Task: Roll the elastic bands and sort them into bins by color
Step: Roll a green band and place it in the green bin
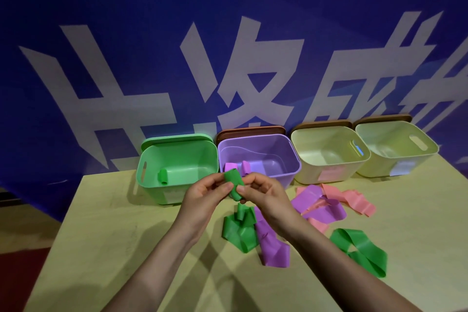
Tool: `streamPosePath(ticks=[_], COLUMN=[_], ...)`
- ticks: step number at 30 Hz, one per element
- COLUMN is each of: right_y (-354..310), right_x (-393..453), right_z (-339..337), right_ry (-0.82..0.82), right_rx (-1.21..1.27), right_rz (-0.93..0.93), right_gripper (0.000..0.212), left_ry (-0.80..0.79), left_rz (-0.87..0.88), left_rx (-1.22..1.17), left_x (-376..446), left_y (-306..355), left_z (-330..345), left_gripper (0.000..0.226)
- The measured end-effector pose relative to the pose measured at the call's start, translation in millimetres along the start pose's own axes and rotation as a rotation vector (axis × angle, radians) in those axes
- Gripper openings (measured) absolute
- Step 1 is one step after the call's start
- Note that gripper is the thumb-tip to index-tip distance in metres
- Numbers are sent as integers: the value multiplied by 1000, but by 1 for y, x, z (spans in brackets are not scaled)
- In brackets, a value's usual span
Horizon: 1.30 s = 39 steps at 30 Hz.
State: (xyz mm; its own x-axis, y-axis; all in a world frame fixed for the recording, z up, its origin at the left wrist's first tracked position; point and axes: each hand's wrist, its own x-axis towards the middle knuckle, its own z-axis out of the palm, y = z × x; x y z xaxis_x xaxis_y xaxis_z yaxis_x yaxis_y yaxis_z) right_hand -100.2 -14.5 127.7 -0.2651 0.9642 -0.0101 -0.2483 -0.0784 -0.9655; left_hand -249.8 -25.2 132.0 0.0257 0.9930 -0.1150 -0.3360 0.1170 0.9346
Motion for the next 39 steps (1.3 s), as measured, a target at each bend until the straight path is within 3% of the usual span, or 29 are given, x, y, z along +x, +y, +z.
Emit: streamPosePath(ticks=[8,12,16,19,24,30,35,37,39], right_y=[-2,2,9,17,44,85,141,164,184], right_x=[6,15,34,58,118,192,250,263,271], right_z=[6,10,19,28,43,69,85,90,96], right_ry=[32,26,32,33,-56,-143,-39,-22,-27], right_rx=[-139,-169,-176,-205,-446,-552,-614,-676,-773], right_rz=[-47,-24,34,117,186,298,516,601,649], right_gripper=[14,22,16,16,16,16,19,22,20], left_ry=[125,123,115,165,202,281,579,623,566], left_rz=[128,84,44,-42,-115,-206,-27,-104,-194], left_rx=[119,94,21,23,219,387,793,882,879], left_x=[1,11,23,38,69,114,141,150,157], left_y=[-8,-11,-9,-7,-3,-2,-1,-14,-30], left_z=[2,-9,-24,-45,-92,-147,-203,-223,-236], left_gripper=[23,20,10,14,20,29,34,37,39])
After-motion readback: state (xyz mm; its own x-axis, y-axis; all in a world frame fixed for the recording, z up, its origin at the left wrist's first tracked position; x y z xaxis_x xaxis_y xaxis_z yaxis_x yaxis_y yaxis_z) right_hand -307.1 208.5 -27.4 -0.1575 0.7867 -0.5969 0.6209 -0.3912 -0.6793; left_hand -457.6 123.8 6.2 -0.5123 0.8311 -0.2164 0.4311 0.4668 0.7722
